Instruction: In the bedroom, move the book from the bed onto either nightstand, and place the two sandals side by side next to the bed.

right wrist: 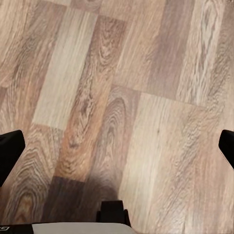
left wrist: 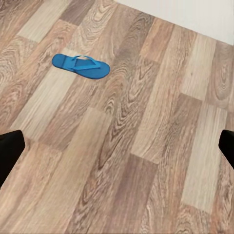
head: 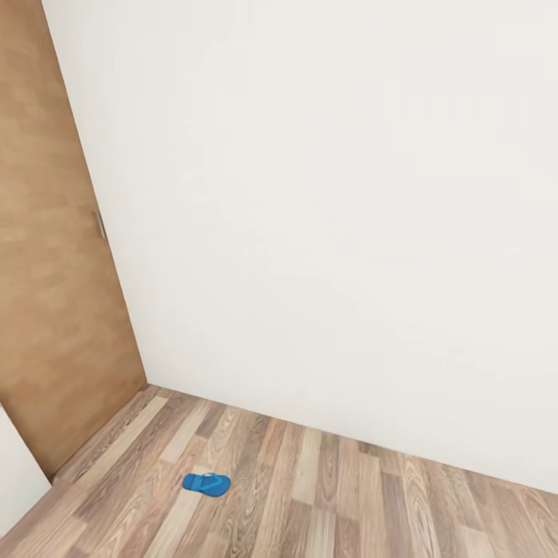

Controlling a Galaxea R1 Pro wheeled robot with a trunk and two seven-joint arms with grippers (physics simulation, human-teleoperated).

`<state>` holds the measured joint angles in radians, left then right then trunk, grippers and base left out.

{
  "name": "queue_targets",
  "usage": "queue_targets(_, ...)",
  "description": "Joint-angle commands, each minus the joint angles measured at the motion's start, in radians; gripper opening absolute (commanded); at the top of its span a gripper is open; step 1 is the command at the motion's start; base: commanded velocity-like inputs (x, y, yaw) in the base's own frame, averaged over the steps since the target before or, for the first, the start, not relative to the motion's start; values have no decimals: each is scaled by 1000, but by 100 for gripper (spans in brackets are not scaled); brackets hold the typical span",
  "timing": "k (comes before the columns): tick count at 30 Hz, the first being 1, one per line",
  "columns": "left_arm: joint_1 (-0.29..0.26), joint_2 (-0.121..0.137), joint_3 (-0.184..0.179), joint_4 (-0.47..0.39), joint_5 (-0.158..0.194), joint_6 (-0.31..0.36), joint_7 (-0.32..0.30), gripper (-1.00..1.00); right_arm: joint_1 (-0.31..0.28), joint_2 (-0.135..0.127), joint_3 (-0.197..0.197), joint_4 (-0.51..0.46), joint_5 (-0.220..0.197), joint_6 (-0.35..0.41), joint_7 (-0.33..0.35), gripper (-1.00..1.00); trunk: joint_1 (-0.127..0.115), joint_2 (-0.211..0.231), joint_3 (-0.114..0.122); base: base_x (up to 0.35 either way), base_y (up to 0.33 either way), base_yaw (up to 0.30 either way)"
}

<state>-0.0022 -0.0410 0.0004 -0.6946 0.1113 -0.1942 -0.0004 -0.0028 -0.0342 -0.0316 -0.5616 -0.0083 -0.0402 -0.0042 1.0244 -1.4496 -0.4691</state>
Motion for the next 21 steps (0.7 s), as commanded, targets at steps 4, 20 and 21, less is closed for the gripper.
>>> queue_targets(4,0,0,0,0,8,-2,0,100,0,0,-1,0,-1,-3,0,100,1,0,-1,320,-4,0)
queue_targets(20,-1,0,0,0,8,-2,0,100,0,0,-1,0,-1,-3,0,100,1,0,-1,324,-1,0)
queue_targets(21,0,0,0,0,8,-2,0,100,0,0,-1,0,-1,-3,0,100,1,0,-1,325,0,0)
